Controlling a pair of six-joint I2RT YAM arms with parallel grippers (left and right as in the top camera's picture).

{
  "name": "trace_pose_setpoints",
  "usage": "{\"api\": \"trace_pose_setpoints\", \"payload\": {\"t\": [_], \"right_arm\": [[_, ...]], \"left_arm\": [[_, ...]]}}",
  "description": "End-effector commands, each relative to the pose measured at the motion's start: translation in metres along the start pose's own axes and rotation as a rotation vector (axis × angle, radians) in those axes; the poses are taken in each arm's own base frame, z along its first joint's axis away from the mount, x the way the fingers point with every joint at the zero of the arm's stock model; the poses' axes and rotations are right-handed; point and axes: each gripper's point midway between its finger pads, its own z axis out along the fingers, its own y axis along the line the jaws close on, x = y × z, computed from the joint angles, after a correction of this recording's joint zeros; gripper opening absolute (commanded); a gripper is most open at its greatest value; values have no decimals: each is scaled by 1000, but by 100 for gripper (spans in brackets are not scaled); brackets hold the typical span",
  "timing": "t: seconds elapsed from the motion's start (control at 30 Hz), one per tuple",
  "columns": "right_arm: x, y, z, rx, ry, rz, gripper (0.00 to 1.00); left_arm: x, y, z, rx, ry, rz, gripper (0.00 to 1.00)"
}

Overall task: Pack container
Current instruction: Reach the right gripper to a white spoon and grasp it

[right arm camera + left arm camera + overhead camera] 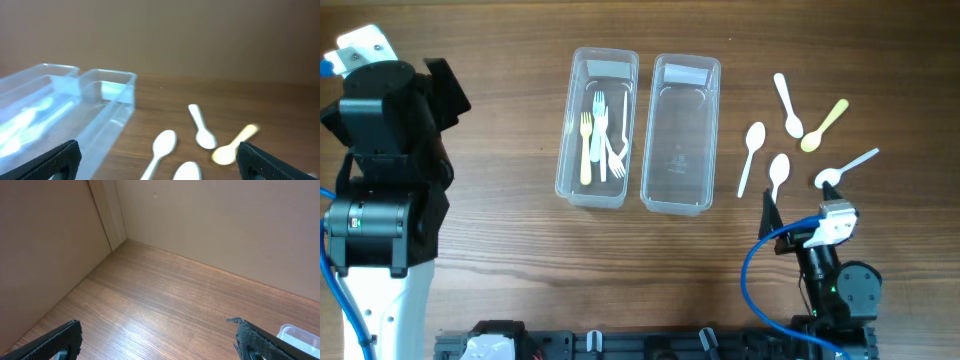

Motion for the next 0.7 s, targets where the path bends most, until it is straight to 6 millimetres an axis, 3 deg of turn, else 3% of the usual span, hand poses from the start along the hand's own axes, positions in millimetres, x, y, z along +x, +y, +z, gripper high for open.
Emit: {"api": "trace_pose_setpoints", "payload": {"t": [0.0,0.07,0.13,0.2,0.23,0.33,0.37,0.47,0.67], "right_arm": [[0,11,0,-65,8,356,100],[-13,16,-3,-94,-16,335,100],[-64,10,-16,-47,-128,182,100],[-125,-11,-38,101,-200,183,100],[-141,-18,-44,151,-175,227,100],[-152,-6,-31,130,114,331,100],[-149,-2,-26,115,182,339,100],[-116,-4,7,158,551,361,100],[-5,-21,38,268,1070,338,100]], "left_arm": [[-1,3,0,-13,-3,-12,100],[-1,3,0,-14,-3,-12,100],[-1,3,0,-14,-3,-12,100],[-1,3,0,-14,-3,-12,100],[-1,3,0,-14,-3,-12,100],[-1,3,0,-14,-3,-12,100],[-1,3,0,-14,-3,-12,100],[-1,3,0,-13,-3,-12,100],[-1,3,0,-14,-3,-12,100]]}}
